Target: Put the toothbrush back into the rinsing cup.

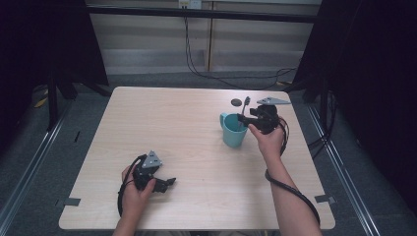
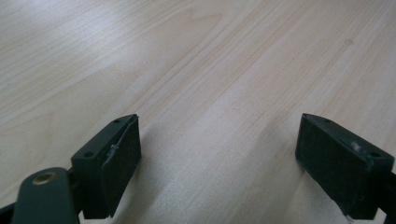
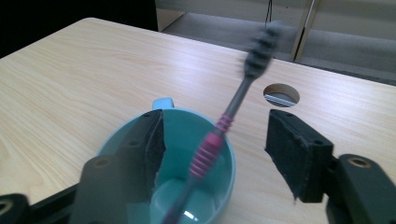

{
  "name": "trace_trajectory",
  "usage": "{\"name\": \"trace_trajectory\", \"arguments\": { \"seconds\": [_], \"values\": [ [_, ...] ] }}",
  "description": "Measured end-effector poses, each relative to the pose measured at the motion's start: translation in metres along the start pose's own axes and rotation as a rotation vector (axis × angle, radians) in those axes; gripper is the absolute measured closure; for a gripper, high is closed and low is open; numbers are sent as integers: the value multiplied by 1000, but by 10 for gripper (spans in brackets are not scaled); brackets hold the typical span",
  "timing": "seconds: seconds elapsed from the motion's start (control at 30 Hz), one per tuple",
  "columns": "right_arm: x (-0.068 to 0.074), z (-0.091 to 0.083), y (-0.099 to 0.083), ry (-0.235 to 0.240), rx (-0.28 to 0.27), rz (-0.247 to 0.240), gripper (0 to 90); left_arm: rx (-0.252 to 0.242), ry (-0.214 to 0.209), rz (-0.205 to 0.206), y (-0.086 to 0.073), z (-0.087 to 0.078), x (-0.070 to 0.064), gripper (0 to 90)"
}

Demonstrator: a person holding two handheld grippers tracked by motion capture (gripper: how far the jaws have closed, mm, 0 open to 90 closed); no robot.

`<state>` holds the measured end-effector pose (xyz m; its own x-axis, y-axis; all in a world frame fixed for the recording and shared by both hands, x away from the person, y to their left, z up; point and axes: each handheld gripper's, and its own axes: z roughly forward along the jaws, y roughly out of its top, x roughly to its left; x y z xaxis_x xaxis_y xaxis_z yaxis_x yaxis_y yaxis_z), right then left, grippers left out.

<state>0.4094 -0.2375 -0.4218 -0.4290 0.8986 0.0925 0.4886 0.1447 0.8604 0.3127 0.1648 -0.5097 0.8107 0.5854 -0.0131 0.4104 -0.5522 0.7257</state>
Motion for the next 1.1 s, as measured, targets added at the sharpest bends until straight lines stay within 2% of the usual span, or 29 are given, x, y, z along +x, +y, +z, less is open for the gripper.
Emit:
{"name": "trace_trajectory", "arguments": {
  "seconds": [0.53, 1.1],
  "values": [
    [5, -9, -9, 43, 25, -25, 228, 0, -5, 3, 0, 0, 0, 141],
    [6, -27, -21, 60, 43, -36, 212, 0, -5, 0, 0, 0, 0, 140]
  ]
}}
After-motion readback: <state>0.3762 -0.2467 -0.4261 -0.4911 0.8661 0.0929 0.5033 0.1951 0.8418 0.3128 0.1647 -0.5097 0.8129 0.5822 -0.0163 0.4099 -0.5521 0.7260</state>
